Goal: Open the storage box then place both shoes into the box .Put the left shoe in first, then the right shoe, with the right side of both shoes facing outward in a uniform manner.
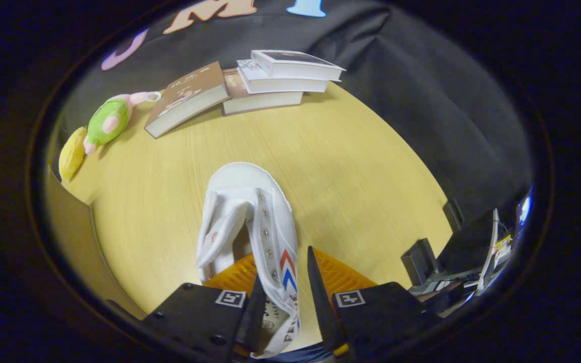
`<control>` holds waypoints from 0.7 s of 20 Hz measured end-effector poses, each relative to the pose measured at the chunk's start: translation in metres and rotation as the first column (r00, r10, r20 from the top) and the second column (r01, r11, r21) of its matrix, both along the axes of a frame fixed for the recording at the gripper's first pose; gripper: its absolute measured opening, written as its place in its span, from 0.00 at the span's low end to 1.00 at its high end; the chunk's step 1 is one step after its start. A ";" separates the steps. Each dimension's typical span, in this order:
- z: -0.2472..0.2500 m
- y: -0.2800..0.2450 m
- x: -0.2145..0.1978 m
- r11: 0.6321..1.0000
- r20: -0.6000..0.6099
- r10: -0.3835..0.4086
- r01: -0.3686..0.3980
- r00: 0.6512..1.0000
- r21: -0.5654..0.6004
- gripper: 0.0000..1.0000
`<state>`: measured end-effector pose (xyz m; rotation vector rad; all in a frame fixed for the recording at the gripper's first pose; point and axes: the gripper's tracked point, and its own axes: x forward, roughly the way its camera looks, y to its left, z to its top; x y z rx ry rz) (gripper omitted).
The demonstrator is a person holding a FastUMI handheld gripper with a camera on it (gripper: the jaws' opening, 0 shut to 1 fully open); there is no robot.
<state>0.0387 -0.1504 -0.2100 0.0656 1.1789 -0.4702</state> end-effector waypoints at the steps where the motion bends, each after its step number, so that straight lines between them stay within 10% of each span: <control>1: 0.000 0.000 0.001 1.000 -0.006 0.005 -0.005 1.000 -0.023 0.49; 9: 0.001 -0.005 0.003 0.989 0.078 -0.028 0.039 0.997 -0.144 0.09; 14: 0.009 -0.001 0.011 0.990 0.186 -0.027 0.052 0.982 -0.131 0.06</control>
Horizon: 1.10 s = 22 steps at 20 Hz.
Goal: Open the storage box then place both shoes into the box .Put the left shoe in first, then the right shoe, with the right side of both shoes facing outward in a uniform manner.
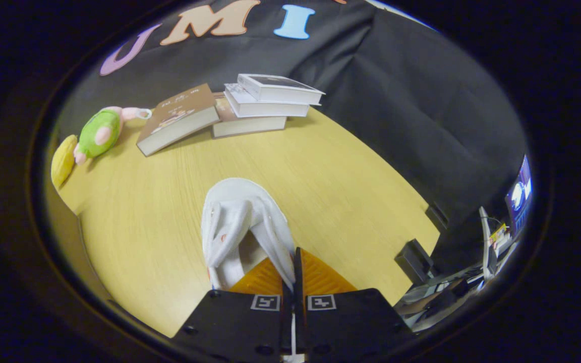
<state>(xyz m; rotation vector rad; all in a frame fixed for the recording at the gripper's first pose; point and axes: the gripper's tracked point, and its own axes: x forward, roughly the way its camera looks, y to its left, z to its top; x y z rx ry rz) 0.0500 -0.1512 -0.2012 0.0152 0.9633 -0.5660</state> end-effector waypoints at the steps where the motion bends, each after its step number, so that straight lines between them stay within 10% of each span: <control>1: 0.003 0.001 0.003 1.000 0.014 -0.002 0.002 1.000 0.002 0.06; 11: 0.115 0.029 0.026 0.998 0.179 0.036 -0.027 0.983 -0.052 0.06; 22: 0.265 0.175 0.063 0.959 0.375 0.283 -0.264 0.882 -0.103 0.06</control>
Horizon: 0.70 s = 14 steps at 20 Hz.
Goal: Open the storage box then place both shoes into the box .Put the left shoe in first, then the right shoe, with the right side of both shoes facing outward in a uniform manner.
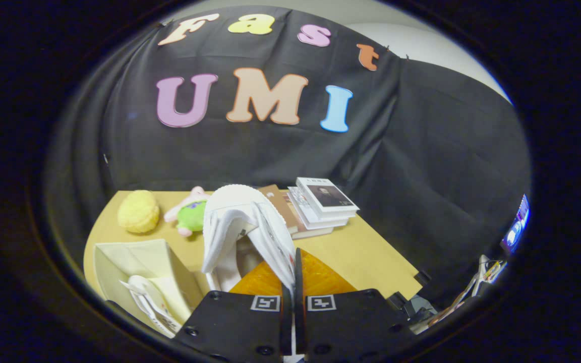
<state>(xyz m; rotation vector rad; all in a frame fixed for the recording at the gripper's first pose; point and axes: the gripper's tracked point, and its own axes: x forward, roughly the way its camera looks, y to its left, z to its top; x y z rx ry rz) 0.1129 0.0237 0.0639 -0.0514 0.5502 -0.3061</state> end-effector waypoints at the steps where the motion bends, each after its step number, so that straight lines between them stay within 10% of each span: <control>1: 0.005 0.019 0.002 0.999 0.011 0.033 -0.033 0.999 0.019 0.06; 14: -0.075 0.170 -0.002 0.958 -0.138 0.284 -0.275 0.949 0.077 0.06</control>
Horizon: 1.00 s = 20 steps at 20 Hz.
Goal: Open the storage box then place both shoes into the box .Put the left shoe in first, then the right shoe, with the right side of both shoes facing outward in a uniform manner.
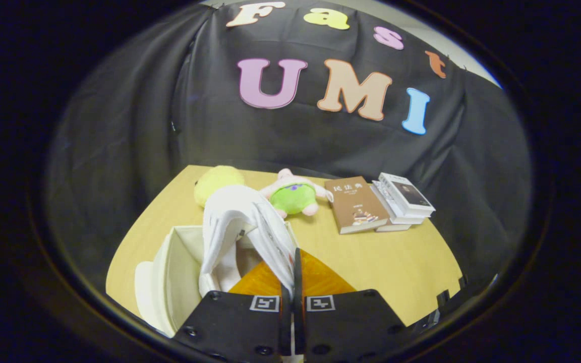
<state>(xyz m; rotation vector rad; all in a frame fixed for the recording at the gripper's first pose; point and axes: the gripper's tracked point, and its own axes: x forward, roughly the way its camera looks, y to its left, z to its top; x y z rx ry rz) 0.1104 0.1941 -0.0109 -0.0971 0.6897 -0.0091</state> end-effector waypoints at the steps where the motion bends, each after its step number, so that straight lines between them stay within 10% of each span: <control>1: -0.009 0.001 -0.001 1.000 -0.022 0.004 -0.004 1.000 -0.013 0.06; 14: -0.043 -0.033 -0.023 0.996 -0.142 -0.094 0.093 0.985 -0.012 0.06; 20: -0.069 -0.020 -0.028 0.999 -0.221 -0.027 0.019 0.975 -0.038 0.09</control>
